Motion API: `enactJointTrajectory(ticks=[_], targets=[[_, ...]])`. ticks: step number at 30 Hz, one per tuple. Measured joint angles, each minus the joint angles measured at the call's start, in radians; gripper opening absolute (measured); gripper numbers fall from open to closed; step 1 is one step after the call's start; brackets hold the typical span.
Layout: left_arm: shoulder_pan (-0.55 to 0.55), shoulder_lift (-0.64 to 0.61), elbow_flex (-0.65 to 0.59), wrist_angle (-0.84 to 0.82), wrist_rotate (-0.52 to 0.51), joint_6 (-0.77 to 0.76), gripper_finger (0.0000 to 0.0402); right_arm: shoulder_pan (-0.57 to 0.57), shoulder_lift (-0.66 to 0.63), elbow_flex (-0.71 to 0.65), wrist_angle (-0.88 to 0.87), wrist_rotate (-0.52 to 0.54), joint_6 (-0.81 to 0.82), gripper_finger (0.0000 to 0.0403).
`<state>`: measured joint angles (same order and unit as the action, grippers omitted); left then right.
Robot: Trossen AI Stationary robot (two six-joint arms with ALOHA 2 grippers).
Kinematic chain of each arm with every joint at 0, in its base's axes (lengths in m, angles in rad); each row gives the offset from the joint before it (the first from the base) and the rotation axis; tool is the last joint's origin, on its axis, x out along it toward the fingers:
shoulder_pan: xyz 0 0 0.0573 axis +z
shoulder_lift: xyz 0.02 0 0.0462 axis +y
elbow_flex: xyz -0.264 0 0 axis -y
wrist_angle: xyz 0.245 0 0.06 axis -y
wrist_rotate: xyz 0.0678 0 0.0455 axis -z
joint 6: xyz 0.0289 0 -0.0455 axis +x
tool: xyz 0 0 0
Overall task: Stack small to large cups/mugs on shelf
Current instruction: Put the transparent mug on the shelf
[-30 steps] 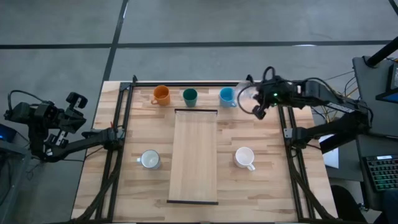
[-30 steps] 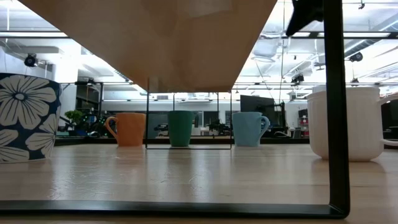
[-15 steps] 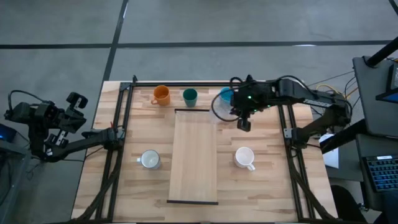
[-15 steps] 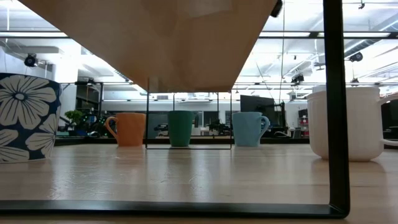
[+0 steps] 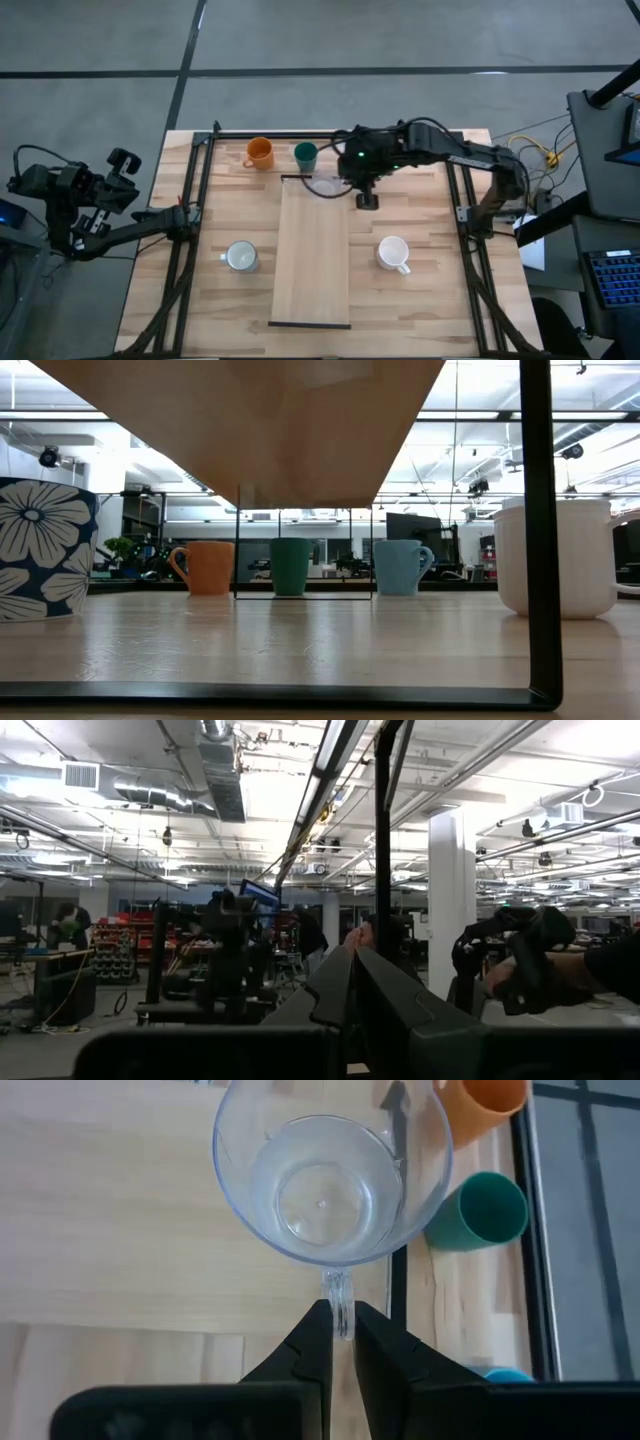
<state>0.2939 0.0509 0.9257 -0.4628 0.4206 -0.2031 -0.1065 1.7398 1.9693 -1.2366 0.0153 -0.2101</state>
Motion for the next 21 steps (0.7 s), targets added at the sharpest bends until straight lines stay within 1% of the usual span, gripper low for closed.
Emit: enactJointTrajectory(ticks=[5, 12, 21], targets=[[0.000, 0.000, 0.000, 0.000, 0.000, 0.000, 0.0004, -0.044, 0.051, 0.049, 0.002, -0.056, -0.037, 0.0028], [0.000, 0.000, 0.000, -0.001, 0.001, -0.001, 0.0004, -0.106, 0.062, 0.052, 0.020, -0.097, -0.056, 0.0028], [0.000, 0.000, 0.000, -0.001, 0.005, -0.001, 0.0004, -0.123, 0.062, 0.050, 0.021, -0.146, -0.064, 0.0028]])
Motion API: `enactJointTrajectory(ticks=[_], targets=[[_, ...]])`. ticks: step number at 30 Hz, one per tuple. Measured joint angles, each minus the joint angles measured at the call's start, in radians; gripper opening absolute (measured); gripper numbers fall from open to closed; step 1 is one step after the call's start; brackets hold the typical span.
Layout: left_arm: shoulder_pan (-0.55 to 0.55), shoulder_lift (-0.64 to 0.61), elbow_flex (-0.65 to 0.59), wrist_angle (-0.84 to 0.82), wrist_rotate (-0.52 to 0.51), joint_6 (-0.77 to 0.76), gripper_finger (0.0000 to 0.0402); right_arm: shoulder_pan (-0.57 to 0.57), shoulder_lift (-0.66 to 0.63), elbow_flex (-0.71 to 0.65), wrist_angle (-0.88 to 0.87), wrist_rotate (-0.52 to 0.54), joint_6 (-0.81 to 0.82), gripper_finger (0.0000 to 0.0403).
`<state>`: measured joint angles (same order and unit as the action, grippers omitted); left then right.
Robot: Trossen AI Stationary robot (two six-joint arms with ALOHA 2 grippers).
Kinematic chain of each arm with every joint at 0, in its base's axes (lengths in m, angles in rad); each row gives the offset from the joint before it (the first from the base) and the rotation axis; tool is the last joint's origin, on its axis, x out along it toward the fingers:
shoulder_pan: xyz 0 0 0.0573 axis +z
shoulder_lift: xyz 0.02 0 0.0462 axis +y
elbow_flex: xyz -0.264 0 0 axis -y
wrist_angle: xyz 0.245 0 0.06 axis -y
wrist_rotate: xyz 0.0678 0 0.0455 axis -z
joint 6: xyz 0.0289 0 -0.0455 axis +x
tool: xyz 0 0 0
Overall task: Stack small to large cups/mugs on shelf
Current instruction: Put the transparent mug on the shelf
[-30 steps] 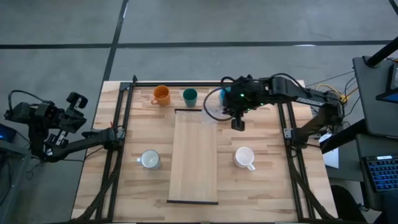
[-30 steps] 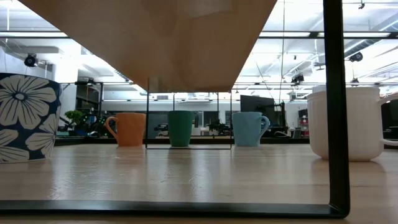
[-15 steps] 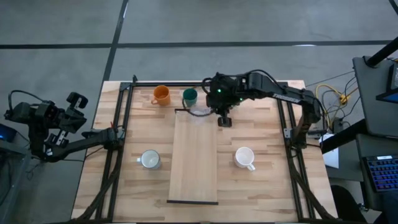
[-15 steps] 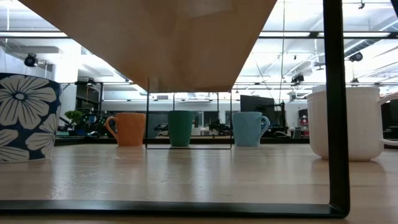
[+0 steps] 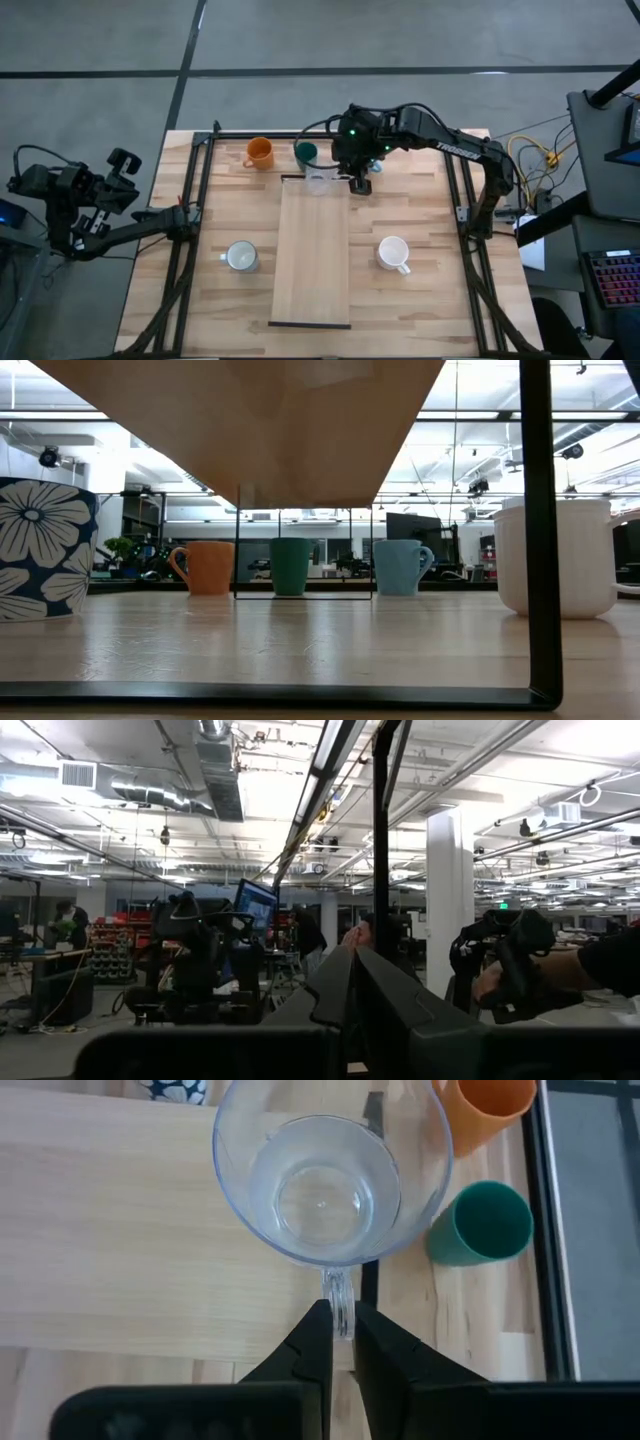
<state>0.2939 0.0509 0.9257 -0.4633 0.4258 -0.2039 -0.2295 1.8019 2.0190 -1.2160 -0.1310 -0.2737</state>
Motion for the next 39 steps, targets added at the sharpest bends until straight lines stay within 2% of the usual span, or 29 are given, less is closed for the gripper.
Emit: enactJointTrajectory(ticks=[14, 29, 39], targets=[[0.000, 0.000, 0.000, 0.000, -0.001, 0.000, 0.0004, 0.010, 0.000, -0.033, -0.007, -0.082, 0.003, 0.0028], [0.000, 0.000, 0.000, 0.000, -0.006, 0.001, 0.0004, 0.009, 0.002, -0.139, 0.086, -0.076, -0.011, 0.0028], [0.000, 0.000, 0.000, 0.000, -0.005, 0.001, 0.0004, -0.007, 0.002, -0.142, 0.093, -0.012, -0.024, 0.0028]])
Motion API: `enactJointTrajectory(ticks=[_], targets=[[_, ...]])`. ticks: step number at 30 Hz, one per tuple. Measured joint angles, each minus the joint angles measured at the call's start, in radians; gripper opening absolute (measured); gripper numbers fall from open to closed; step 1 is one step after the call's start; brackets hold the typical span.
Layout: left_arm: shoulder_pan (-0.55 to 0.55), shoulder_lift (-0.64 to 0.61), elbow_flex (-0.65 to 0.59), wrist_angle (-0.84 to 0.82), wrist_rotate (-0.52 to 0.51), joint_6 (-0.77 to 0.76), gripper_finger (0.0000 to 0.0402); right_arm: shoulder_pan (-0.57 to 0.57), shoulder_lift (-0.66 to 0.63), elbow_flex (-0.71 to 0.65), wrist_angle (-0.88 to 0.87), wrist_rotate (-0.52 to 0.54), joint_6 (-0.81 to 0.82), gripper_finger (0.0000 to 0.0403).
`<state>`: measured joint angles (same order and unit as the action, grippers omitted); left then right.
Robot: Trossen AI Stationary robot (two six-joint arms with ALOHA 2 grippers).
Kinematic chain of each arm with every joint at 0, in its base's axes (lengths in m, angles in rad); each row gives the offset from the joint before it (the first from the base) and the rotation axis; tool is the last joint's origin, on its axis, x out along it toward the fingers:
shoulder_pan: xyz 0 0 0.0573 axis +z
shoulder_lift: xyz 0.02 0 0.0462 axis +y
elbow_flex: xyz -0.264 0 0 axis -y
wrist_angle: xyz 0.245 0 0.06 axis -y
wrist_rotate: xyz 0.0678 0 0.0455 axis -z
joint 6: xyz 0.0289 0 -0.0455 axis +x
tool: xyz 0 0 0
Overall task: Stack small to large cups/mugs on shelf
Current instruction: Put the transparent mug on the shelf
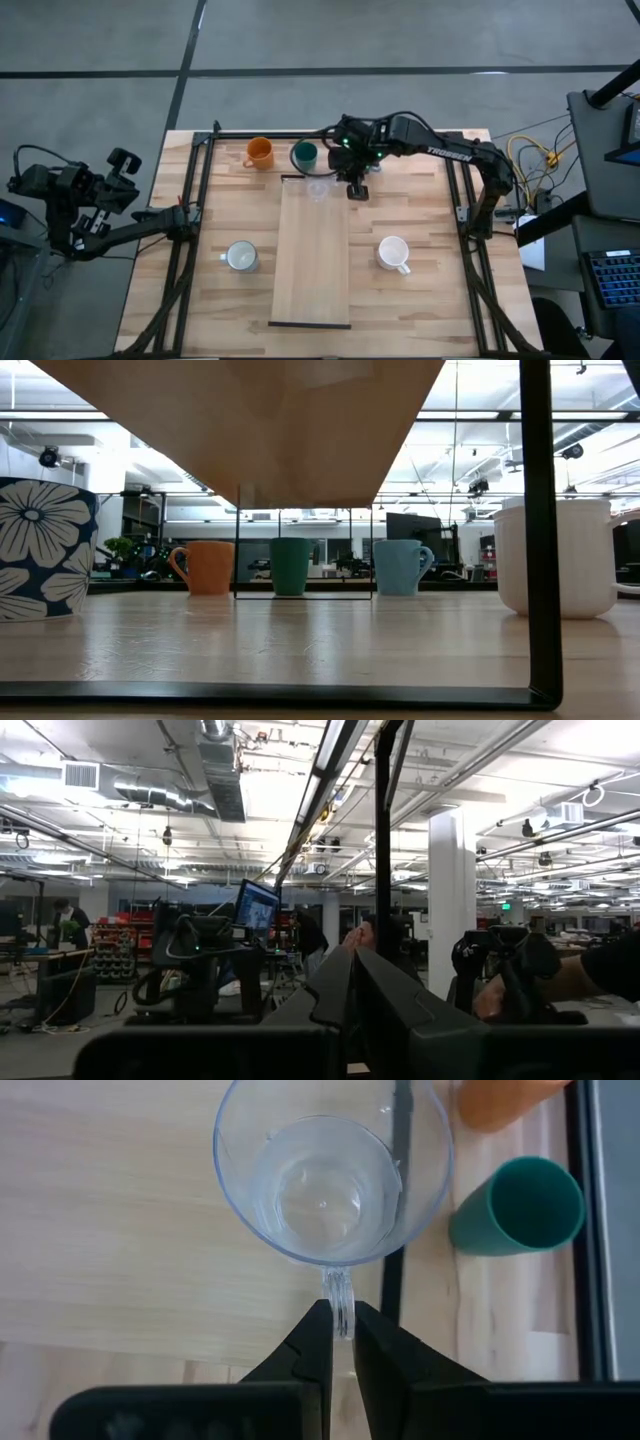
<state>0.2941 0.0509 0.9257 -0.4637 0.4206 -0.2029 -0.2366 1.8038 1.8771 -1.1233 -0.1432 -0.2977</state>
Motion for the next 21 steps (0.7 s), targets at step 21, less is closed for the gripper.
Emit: enactJointTrajectory(ticks=[21], targets=[[0.000, 0.000, 0.000, 0.000, 0.005, 0.000, 0.0004, -0.015, 0.000, -0.002, 0.000, 0.013, -0.014, 0.0028]])
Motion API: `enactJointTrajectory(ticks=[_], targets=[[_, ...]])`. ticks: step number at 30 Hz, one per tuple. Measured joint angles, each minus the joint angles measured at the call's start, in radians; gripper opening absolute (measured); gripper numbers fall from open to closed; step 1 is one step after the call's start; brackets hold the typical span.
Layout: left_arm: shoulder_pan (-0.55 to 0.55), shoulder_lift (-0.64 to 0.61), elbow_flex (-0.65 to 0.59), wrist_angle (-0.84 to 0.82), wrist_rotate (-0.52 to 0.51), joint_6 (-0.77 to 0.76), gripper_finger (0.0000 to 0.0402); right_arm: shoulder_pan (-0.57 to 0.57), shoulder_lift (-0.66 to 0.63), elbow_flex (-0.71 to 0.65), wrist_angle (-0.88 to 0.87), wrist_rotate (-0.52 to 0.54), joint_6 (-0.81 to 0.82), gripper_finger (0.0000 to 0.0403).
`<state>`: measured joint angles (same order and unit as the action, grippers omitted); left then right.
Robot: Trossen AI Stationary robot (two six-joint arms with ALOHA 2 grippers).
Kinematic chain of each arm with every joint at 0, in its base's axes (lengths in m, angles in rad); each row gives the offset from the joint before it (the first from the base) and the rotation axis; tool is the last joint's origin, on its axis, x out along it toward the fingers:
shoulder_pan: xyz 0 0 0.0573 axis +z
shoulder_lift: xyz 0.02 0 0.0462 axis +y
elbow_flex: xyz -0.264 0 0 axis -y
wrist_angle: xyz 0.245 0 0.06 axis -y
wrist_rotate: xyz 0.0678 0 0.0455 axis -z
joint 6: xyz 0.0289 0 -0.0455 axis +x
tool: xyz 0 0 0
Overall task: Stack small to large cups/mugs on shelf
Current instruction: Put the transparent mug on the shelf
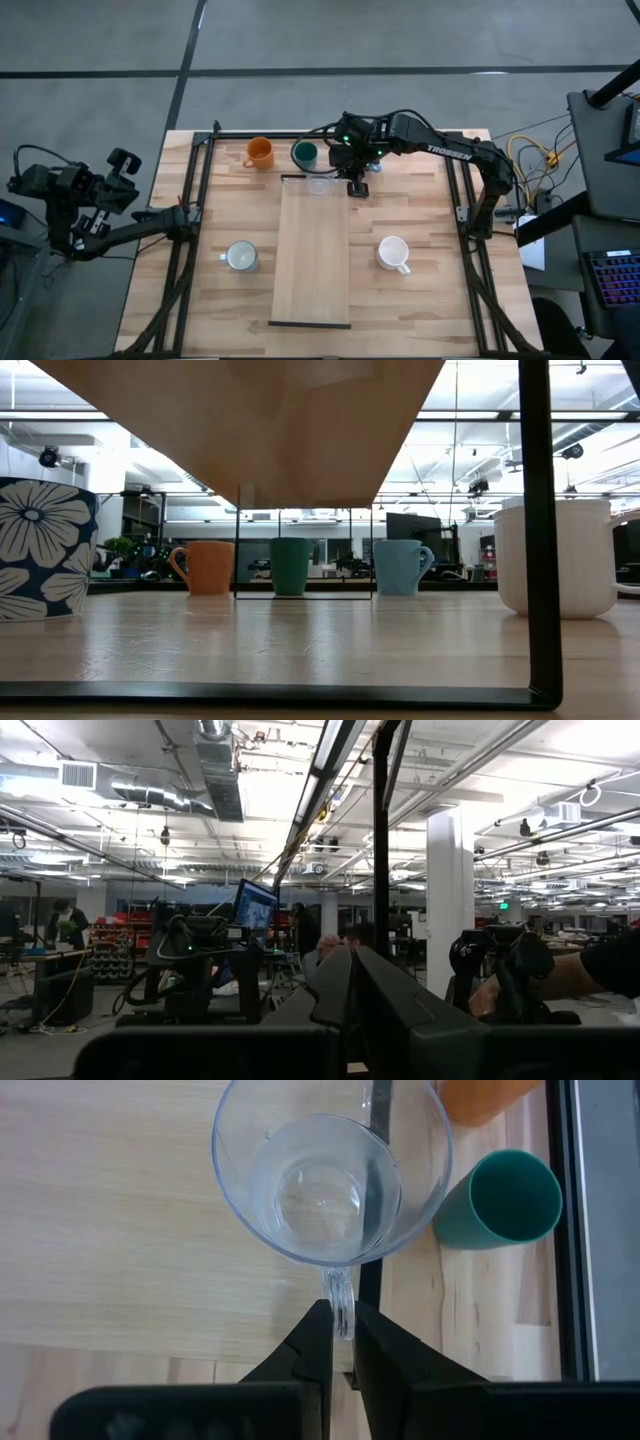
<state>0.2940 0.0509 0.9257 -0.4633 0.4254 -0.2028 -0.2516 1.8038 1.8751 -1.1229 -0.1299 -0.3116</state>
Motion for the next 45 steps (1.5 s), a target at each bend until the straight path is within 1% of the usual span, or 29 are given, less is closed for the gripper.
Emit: enactJointTrajectory(ticks=[10, 21, 27, 37, 40, 45], targets=[[0.000, 0.000, 0.000, 0.000, -0.001, 0.000, 0.0004, 0.000, 0.001, 0.000, 0.000, 0.000, -0.011, 0.0028], [0.000, 0.000, 0.000, 0.001, -0.002, -0.001, 0.0004, 0.020, 0.075, 0.000, -0.008, 0.000, -0.030, 0.0028], [0.000, 0.000, 0.000, 0.000, -0.005, -0.002, 0.0004, 0.020, 0.077, 0.016, -0.013, 0.000, -0.030, 0.0028], [0.000, 0.000, 0.000, 0.001, -0.004, -0.002, 0.0004, 0.020, 0.076, 0.115, -0.074, 0.000, -0.028, 0.0028], [0.000, 0.000, 0.000, 0.001, -0.004, -0.003, 0.0004, 0.020, 0.076, 0.120, -0.130, 0.001, -0.028, 0.0028], [0.000, 0.000, 0.000, 0.001, 0.000, -0.003, 0.0004, 0.020, 0.077, 0.119, -0.161, 0.003, -0.022, 0.0028]])
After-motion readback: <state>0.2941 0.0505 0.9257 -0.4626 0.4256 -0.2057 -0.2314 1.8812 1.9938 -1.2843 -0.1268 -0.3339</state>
